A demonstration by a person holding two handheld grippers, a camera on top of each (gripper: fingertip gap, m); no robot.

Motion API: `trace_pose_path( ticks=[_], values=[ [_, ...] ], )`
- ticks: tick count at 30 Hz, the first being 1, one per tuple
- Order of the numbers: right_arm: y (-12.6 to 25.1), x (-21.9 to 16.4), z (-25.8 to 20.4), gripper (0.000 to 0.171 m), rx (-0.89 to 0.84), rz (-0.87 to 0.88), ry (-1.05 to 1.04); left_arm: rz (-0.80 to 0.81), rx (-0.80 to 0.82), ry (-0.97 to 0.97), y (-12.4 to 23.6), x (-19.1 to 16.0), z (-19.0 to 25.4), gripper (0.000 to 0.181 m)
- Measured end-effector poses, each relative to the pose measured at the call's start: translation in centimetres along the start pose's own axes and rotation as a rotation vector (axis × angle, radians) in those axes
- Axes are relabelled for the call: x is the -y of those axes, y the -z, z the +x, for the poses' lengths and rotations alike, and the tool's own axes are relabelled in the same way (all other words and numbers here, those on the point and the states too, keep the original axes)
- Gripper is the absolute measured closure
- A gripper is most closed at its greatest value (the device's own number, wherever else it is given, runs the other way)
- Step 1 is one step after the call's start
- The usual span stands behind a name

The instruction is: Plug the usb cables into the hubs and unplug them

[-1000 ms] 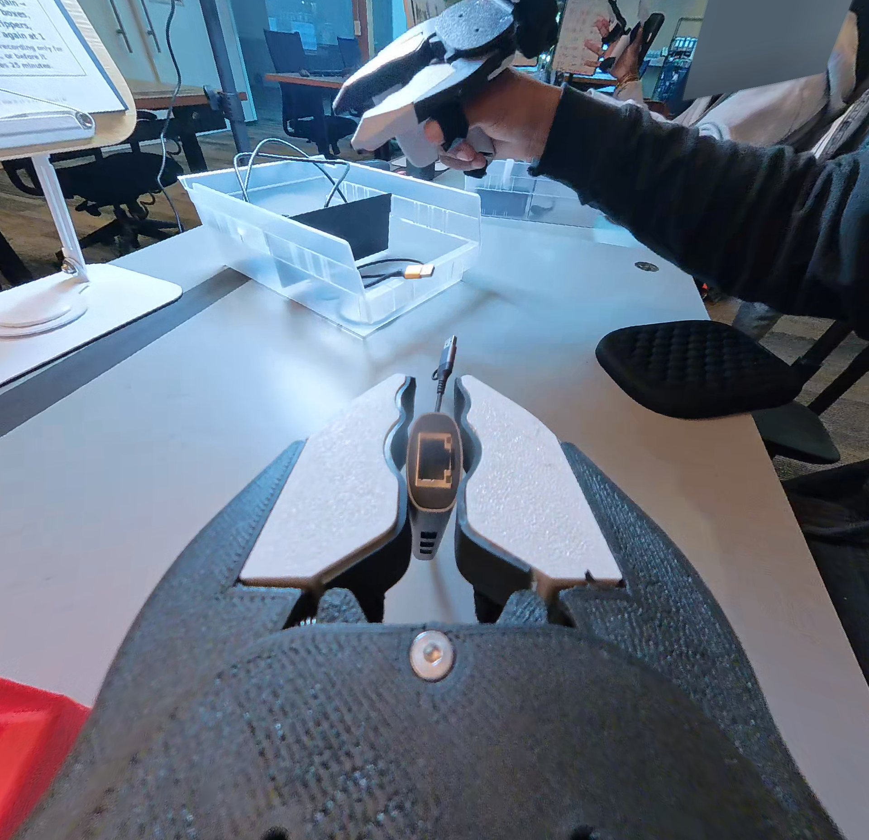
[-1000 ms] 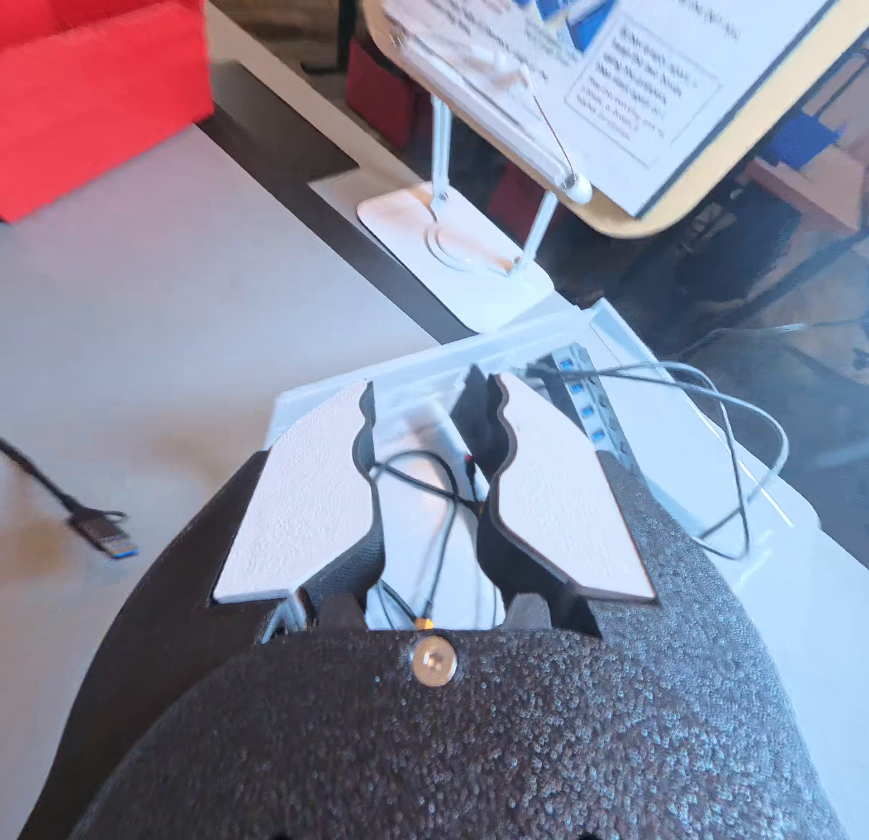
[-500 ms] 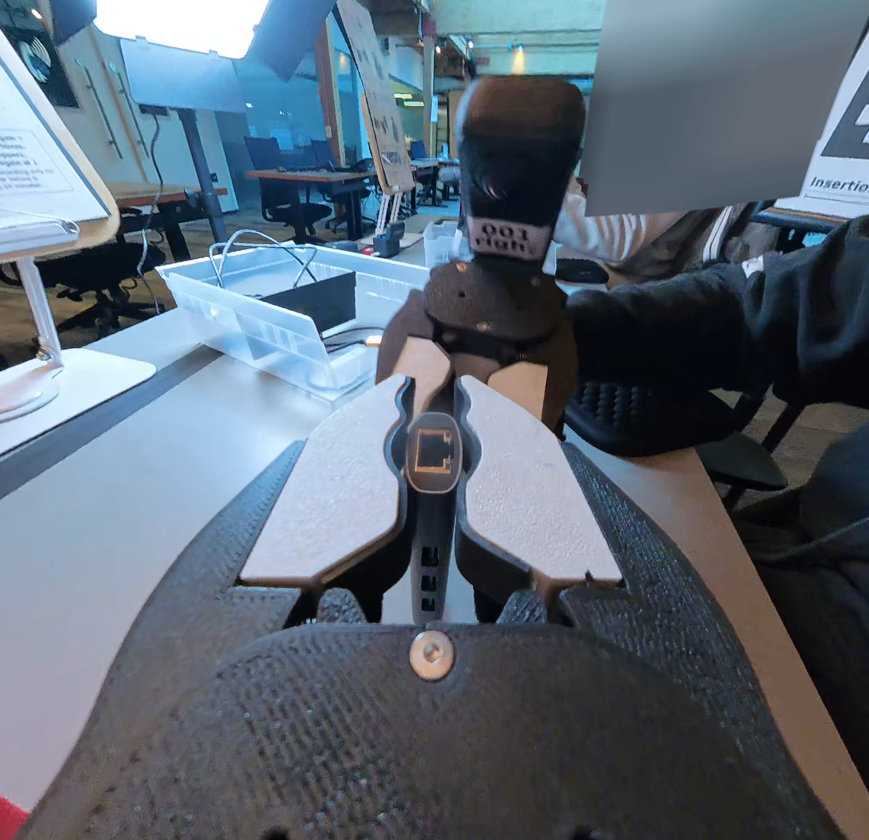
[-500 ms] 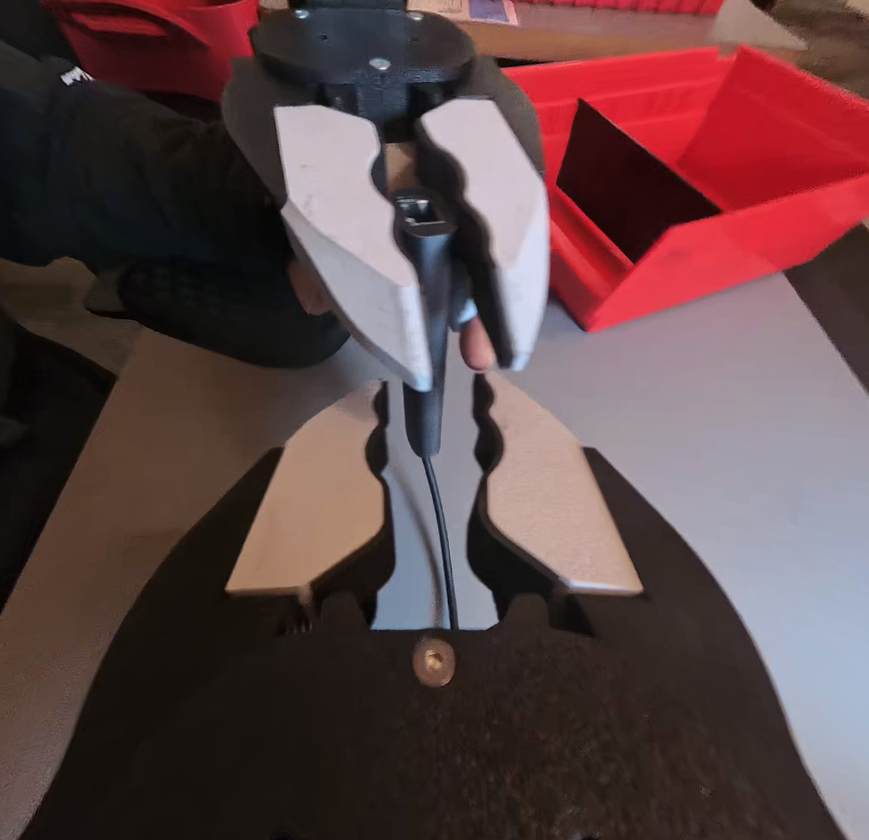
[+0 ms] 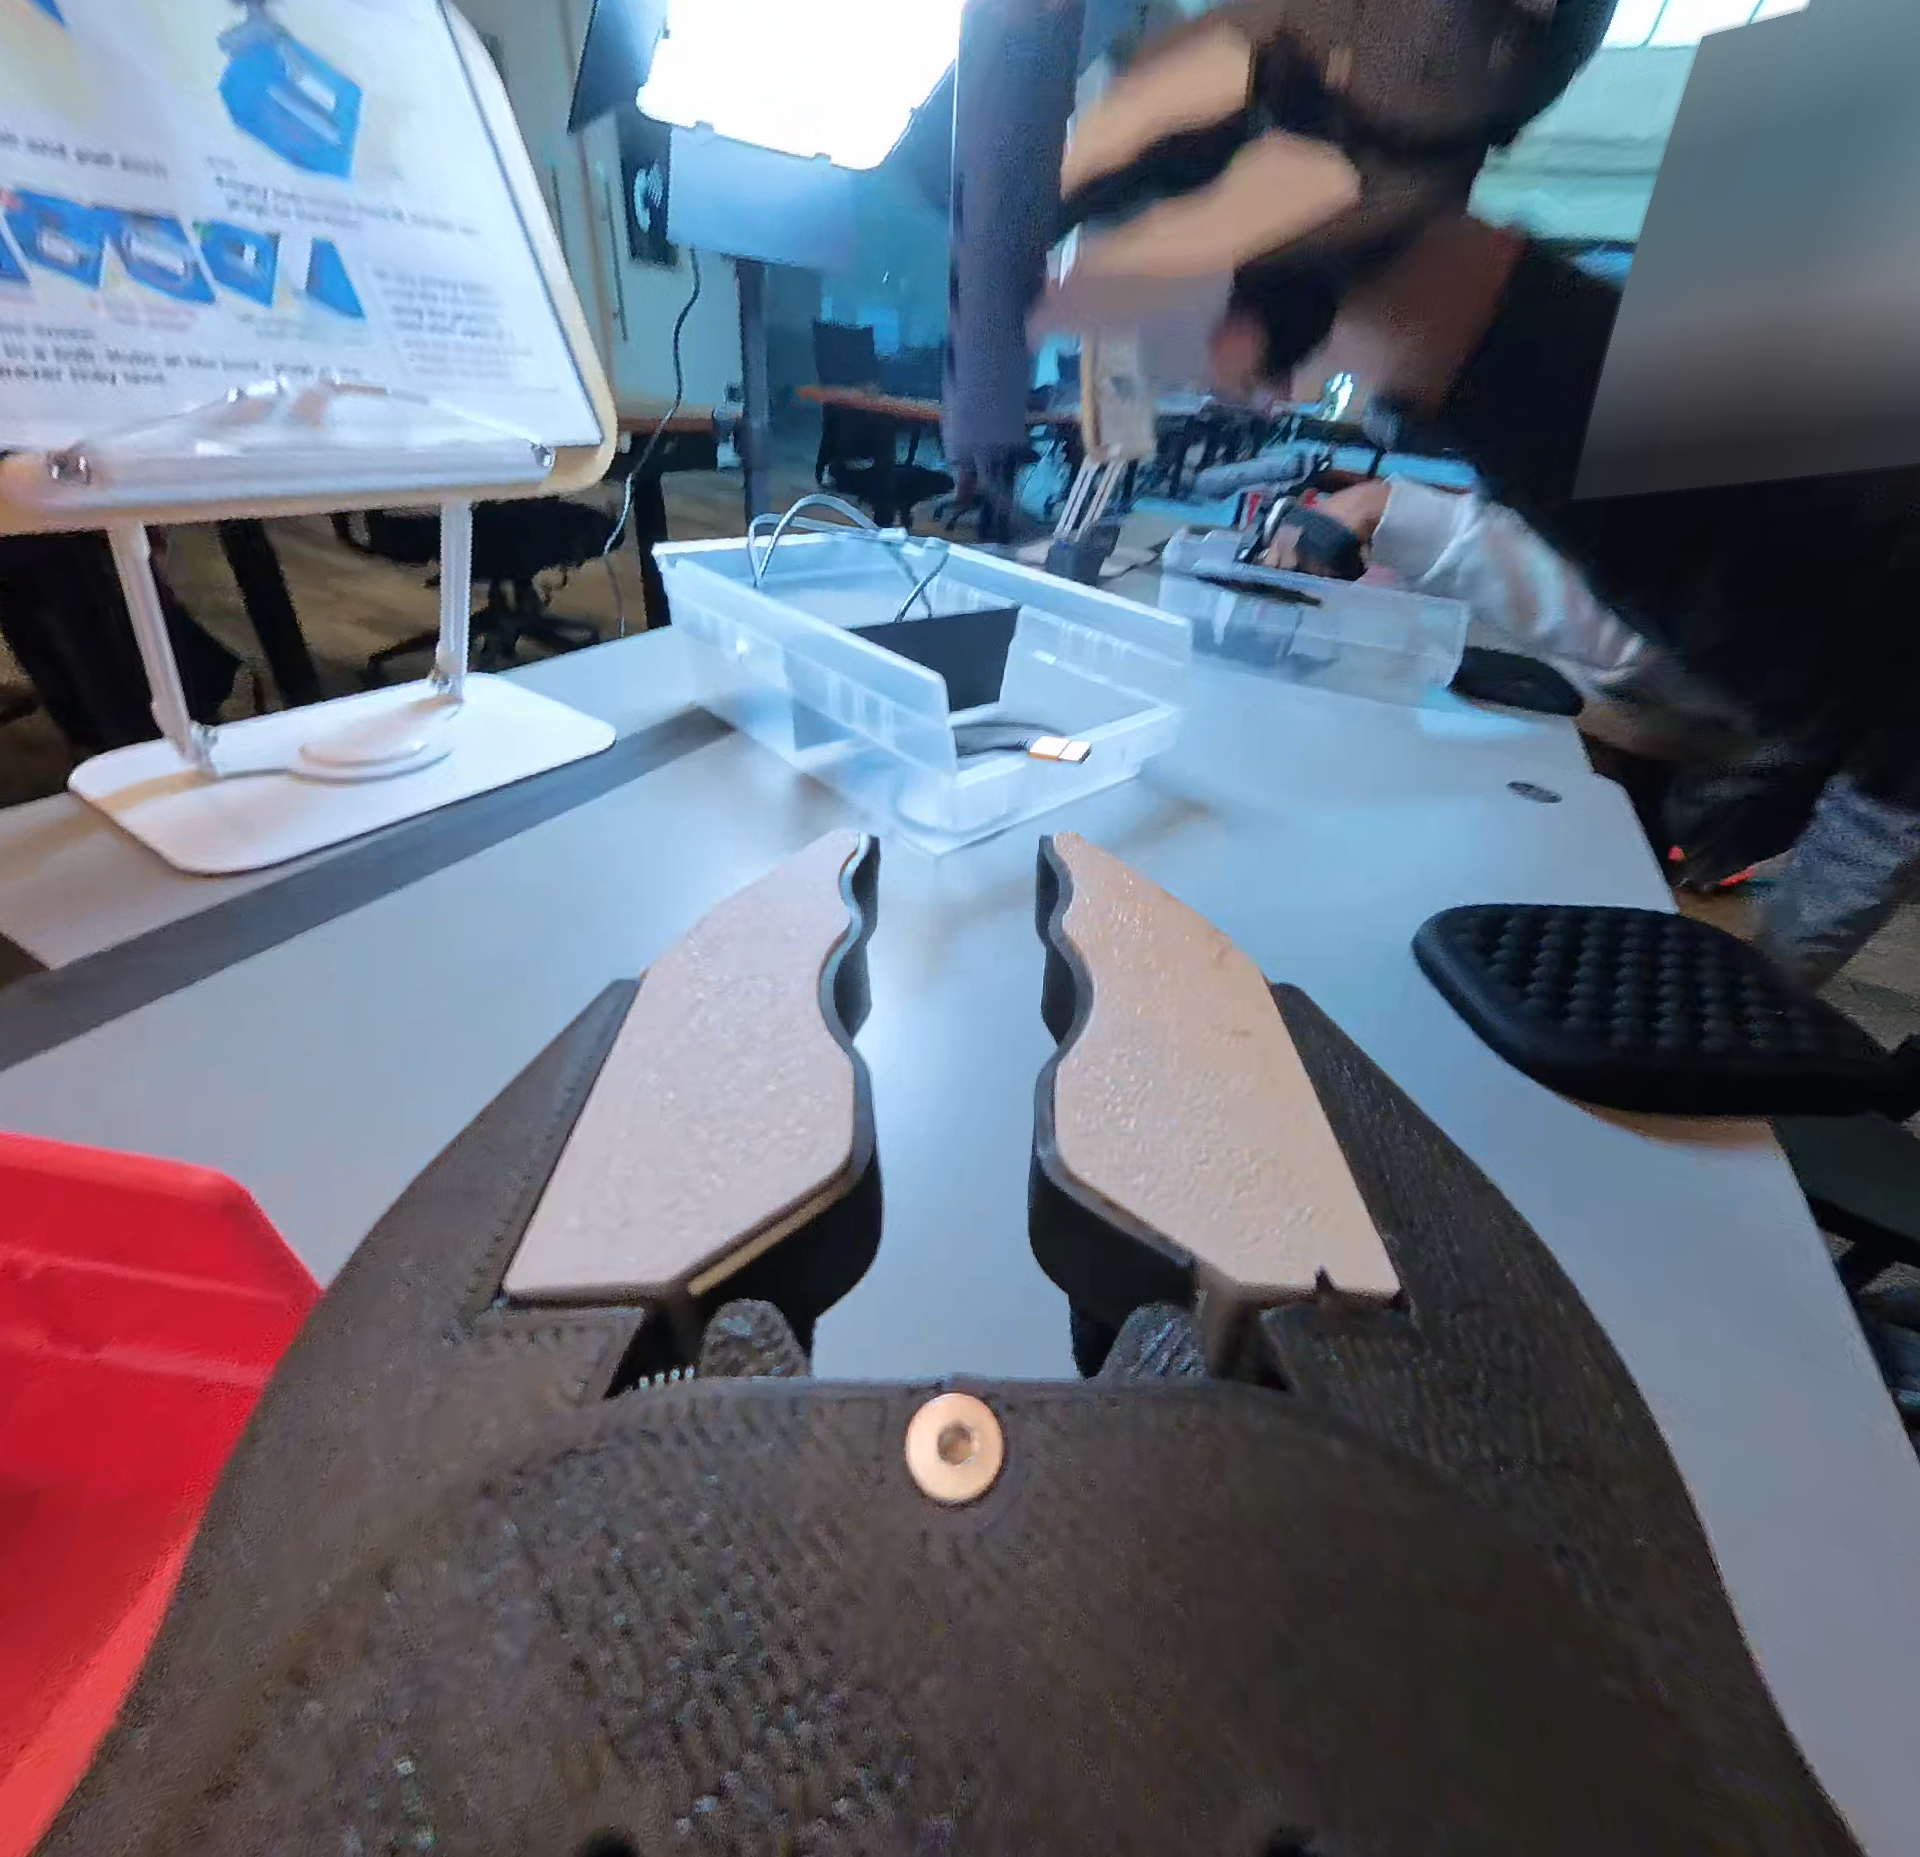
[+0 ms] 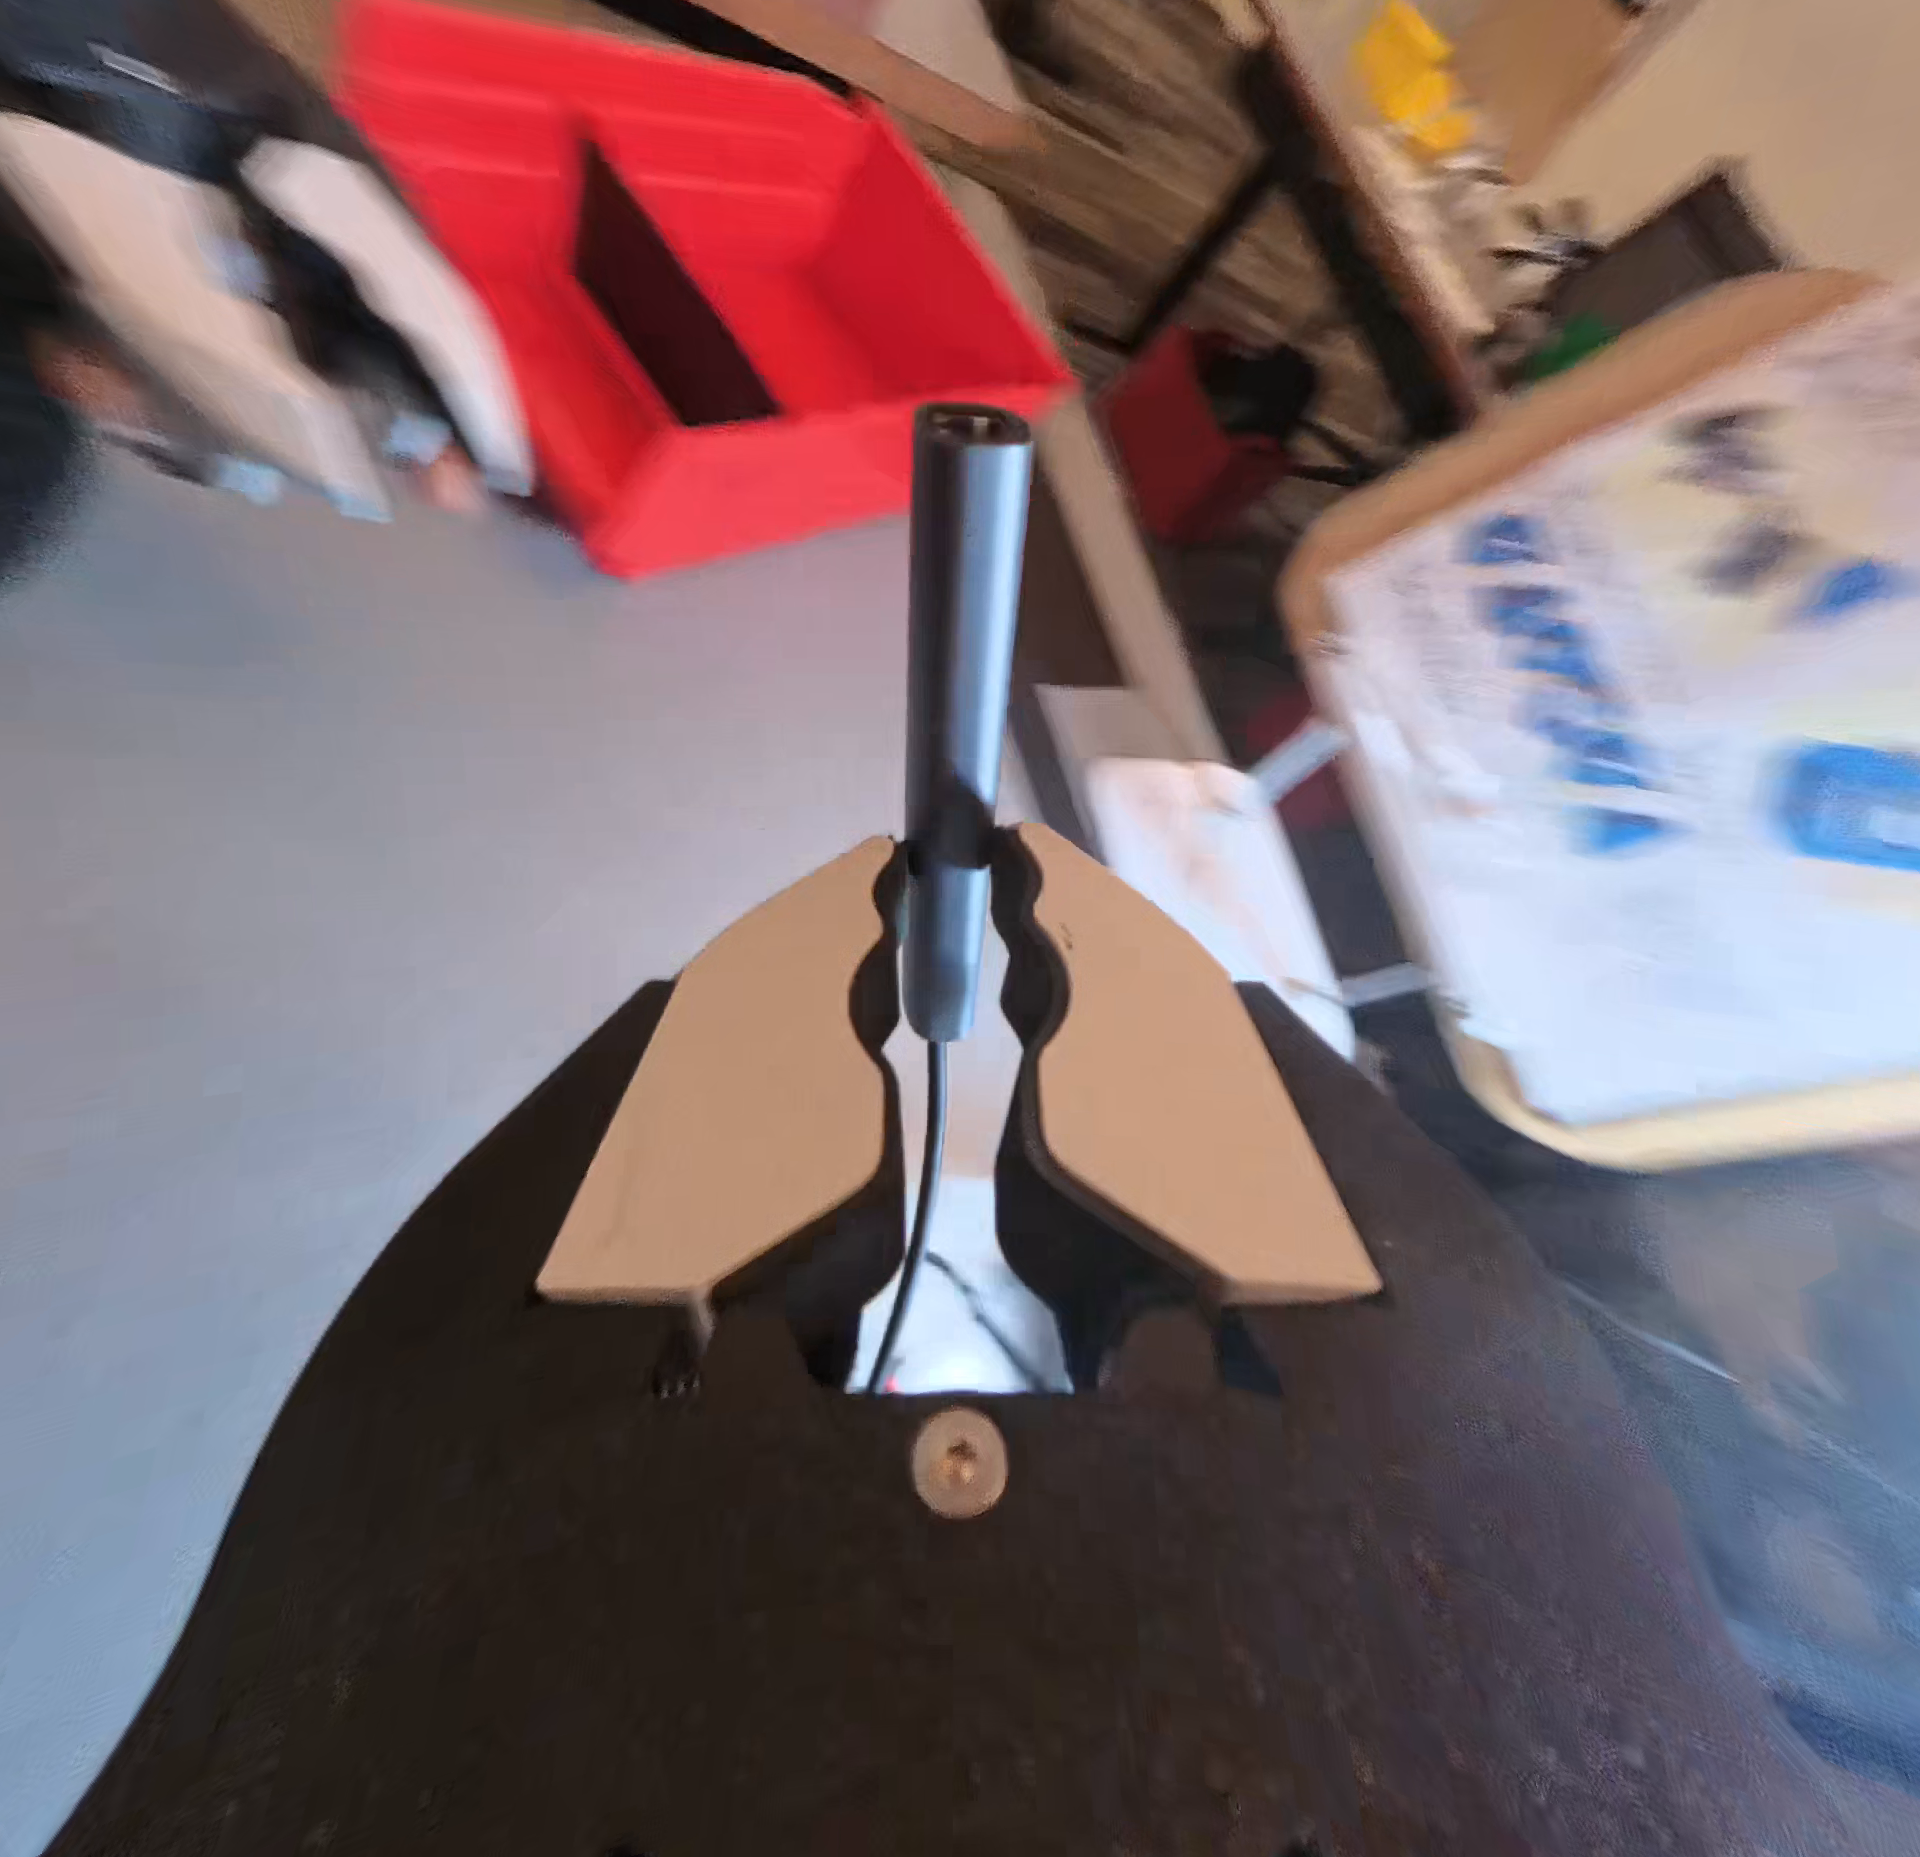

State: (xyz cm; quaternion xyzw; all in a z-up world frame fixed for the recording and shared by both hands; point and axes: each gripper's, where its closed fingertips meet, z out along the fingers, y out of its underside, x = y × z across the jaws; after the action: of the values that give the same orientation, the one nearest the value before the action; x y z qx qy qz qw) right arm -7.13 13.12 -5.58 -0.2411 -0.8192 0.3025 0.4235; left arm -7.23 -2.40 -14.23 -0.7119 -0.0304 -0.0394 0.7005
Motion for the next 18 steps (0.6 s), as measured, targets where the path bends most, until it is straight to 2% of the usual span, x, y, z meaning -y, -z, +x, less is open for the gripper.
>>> trace_pose_path(
  ticks=[2, 5, 10, 12, 14, 15, 16, 18],
  values=[
    [1.0, -2.0, 6.0, 0.156, -0.166, -0.111, 0.085, -0.063, 0.055, -0.008, -0.4, -1.3, -0.8, 0.154],
    [1.3, -6.6, 12.8, 0.156, -0.313, -0.287, 0.185, -0.169, 0.137, -0.044, -0.9, -3.3, -1.9, 0.154],
    [-0.1, -14.4, 19.3, 0.156, -0.493, -0.442, 0.209, -0.276, 0.241, -0.096, -1.1, -5.3, -3.1, 0.153],
    [-1.5, -17.7, 19.2, 0.156, -0.498, -0.471, 0.139, -0.299, 0.268, -0.121, -1.1, -5.7, -3.6, 0.153],
    [-3.4, -22.2, 16.9, 0.156, -0.395, -0.588, 0.047, -0.312, 0.277, -0.129, -1.1, -6.1, -3.8, 0.153],
    [-4.1, -24.3, 15.5, 0.149, -0.335, -0.66, 0.018, -0.318, 0.277, -0.129, -1.1, -6.2, -3.8, 0.153],
    [-4.6, -25.7, 14.3, 0.136, -0.288, -0.705, 0.002, -0.322, 0.274, -0.129, -1.2, -6.3, -3.9, 0.153],
    [-5.2, -26.6, 12.5, 0.122, -0.224, -0.719, -0.043, -0.329, 0.272, -0.129, -1.2, -6.6, -4.0, 0.153]
  ],
)
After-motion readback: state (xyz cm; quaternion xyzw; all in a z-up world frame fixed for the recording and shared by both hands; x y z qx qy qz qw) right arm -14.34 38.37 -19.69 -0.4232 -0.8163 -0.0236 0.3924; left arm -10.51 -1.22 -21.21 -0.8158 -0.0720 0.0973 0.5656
